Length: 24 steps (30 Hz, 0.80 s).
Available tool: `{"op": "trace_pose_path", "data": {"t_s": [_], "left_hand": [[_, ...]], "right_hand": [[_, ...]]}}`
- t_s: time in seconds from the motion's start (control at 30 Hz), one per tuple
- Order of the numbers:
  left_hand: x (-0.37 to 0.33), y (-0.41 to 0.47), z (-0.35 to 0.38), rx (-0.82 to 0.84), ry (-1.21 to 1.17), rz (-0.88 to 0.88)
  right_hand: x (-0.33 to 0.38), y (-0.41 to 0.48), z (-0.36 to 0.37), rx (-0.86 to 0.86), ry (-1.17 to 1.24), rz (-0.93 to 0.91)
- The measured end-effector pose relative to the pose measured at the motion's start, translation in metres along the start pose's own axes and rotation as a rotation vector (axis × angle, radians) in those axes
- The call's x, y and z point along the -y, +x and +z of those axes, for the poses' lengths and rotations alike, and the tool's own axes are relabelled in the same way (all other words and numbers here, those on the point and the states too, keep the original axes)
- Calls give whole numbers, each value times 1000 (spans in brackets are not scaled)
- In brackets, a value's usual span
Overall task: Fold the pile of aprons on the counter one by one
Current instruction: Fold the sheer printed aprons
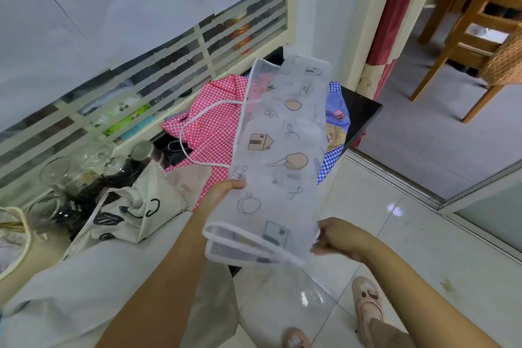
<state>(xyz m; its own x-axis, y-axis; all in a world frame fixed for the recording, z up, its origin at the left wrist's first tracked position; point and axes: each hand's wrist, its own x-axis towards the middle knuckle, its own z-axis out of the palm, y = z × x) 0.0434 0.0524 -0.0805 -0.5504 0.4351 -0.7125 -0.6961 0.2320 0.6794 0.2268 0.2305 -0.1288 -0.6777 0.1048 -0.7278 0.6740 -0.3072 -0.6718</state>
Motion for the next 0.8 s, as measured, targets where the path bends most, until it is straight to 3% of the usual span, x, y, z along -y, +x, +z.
{"op": "trace_pose_path", "data": {"t_s": [0.07, 0.1, 0.17, 0.27, 0.37, 0.43, 0.57, 0.8], "left_hand": [[6, 1, -14, -9, -72, -9], [8, 4, -20, -31, -115, 15], [11, 9, -21, -78, -168, 49], [17, 2, -5, -10, -234, 68], [21, -11, 7, 172, -360, -21], [22, -5, 3, 98, -300, -37], [25, 6, -10, -54, 76, -78], [33, 2, -17, 46, 56, -138]], "right_hand": [[-3, 11, -19, -260, 347, -33], [1, 12, -24, -244, 528, -42], [12, 12, -18, -27, 650, -13], [38, 4, 7, 181, 437, -98], [54, 10, 8, 255, 466, -112], [57, 14, -1, 288, 493, -81], [55, 17, -8, 259, 290, 48], [38, 32, 13, 157, 356, -16]]}}
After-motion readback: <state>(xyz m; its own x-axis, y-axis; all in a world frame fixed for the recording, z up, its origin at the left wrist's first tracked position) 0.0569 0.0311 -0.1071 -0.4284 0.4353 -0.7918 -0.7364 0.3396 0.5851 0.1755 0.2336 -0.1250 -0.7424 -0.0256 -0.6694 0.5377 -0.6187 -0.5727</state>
